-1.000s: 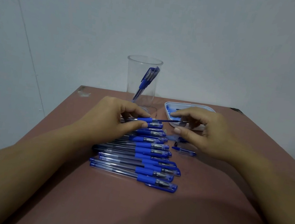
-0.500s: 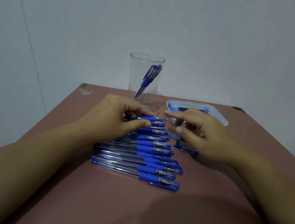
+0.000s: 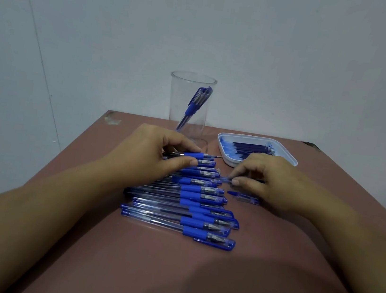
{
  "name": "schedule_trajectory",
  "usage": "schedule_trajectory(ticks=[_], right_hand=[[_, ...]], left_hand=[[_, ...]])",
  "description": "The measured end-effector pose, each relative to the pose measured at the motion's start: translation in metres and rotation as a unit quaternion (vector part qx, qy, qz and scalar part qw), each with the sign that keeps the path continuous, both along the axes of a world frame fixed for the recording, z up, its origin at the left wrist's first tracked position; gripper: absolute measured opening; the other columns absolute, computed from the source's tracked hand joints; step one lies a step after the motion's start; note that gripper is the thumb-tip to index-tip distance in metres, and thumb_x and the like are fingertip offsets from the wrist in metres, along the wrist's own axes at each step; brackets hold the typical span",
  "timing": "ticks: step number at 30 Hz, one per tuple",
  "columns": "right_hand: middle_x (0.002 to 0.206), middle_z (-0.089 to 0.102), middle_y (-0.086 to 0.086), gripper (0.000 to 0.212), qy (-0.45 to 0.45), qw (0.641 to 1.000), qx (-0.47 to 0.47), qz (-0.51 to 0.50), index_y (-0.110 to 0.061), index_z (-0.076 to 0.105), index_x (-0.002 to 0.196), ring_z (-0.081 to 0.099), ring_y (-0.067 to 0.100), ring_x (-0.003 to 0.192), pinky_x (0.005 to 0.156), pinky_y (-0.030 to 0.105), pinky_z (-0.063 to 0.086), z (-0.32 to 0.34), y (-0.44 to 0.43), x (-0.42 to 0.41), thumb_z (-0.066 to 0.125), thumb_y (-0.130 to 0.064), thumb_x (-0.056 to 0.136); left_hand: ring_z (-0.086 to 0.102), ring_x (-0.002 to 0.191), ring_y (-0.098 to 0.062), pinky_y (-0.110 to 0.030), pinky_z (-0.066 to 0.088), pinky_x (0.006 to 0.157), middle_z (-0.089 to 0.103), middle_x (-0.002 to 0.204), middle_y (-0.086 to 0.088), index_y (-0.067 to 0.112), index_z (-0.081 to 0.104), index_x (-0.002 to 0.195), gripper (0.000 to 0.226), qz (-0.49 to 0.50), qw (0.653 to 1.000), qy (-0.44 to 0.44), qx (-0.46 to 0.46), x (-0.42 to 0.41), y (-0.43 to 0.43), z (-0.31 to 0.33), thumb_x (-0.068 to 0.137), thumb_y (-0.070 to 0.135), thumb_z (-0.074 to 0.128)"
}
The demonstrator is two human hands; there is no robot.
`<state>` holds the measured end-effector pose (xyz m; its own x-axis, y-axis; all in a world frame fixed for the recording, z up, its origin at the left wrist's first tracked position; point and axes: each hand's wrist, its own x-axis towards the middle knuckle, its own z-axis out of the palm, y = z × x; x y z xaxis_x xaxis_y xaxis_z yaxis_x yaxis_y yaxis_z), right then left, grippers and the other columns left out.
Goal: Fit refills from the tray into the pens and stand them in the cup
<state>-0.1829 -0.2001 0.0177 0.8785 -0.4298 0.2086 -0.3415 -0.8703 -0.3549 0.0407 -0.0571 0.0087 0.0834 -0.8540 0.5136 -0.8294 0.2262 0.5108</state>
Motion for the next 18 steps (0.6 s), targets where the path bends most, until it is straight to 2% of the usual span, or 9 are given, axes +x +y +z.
schedule_trajectory(ticks=[4,7,10,14,18], right_hand=[[0.081,0.070,-0.017,0.017,-0.160,0.985,0.063,0.002,-0.037,0.066,0.088,0.064,0.000,0.073,0.065,0.014,0.048,0.001,0.004,0.002,0.067,-0.020,0.089],[0.087,0.072,-0.012,0.014,-0.240,0.962,0.126,0.026,-0.029,0.068,0.092,0.068,0.005,0.079,0.071,0.016,0.053,0.003,0.012,0.006,0.067,-0.016,0.087],[0.088,0.072,-0.009,0.014,-0.248,0.958,0.139,0.042,-0.027,0.068,0.093,0.068,0.008,0.080,0.073,0.020,0.055,0.000,0.018,0.011,0.067,-0.014,0.087],[0.086,0.070,-0.019,0.019,-0.234,0.964,0.115,0.058,-0.030,0.067,0.093,0.066,0.001,0.078,0.069,0.012,0.048,-0.002,0.022,0.017,0.069,-0.012,0.086],[0.088,0.071,-0.014,0.021,-0.254,0.962,0.087,0.046,-0.035,0.066,0.093,0.068,0.008,0.084,0.074,0.021,0.055,-0.004,0.024,0.019,0.071,-0.017,0.085]], left_hand=[[0.063,0.085,0.008,-0.006,0.047,0.068,0.064,0.085,0.031,0.046,0.067,0.100,0.023,-0.006,1.000,0.003,0.002,0.000,0.000,0.001,0.081,0.035,0.073],[0.062,0.085,0.008,-0.006,0.046,0.068,0.064,0.084,0.031,0.049,0.065,0.098,0.024,-0.004,1.000,-0.001,-0.004,0.000,0.001,0.002,0.081,0.035,0.074],[0.063,0.083,0.007,-0.007,0.047,0.067,0.065,0.083,0.031,0.046,0.068,0.099,0.022,-0.003,1.000,-0.003,-0.009,-0.001,0.001,0.001,0.081,0.036,0.074],[0.064,0.080,0.005,-0.008,0.047,0.066,0.067,0.085,0.028,0.035,0.074,0.104,0.023,-0.006,1.000,-0.008,-0.013,-0.002,0.000,0.000,0.081,0.035,0.074],[0.065,0.081,0.003,-0.008,0.047,0.067,0.069,0.088,0.026,0.034,0.074,0.106,0.023,-0.003,1.000,-0.010,-0.020,-0.002,0.000,-0.001,0.082,0.035,0.072]])
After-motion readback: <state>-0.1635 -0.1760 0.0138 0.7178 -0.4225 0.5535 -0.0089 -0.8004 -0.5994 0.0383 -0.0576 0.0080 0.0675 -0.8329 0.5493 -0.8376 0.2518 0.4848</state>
